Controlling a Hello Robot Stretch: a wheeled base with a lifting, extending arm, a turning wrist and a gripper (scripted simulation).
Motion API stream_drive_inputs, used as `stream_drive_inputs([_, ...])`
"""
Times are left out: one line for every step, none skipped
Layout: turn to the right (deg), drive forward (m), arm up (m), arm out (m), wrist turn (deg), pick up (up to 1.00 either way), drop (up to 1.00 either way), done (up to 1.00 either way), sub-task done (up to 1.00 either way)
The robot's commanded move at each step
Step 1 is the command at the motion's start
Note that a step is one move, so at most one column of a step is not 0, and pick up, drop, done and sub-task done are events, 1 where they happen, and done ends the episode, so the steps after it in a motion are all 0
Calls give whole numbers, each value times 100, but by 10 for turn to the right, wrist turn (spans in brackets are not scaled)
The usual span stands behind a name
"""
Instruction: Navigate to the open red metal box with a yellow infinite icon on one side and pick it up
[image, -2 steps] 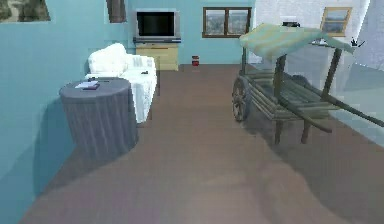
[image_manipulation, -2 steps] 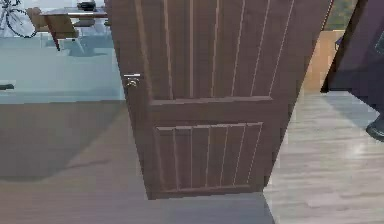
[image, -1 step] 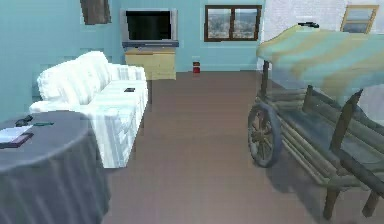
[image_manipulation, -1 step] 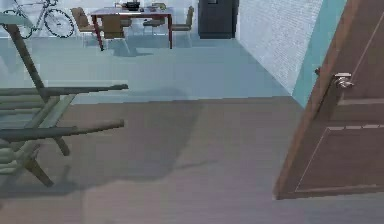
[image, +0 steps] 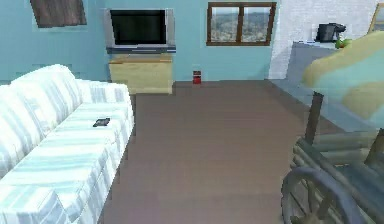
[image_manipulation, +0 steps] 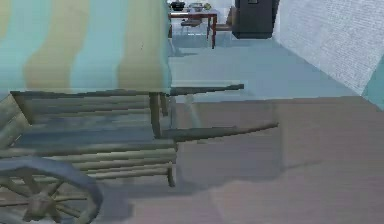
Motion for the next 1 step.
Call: stream_drive_inputs([0,100,0,0,0,0,0,0,0])
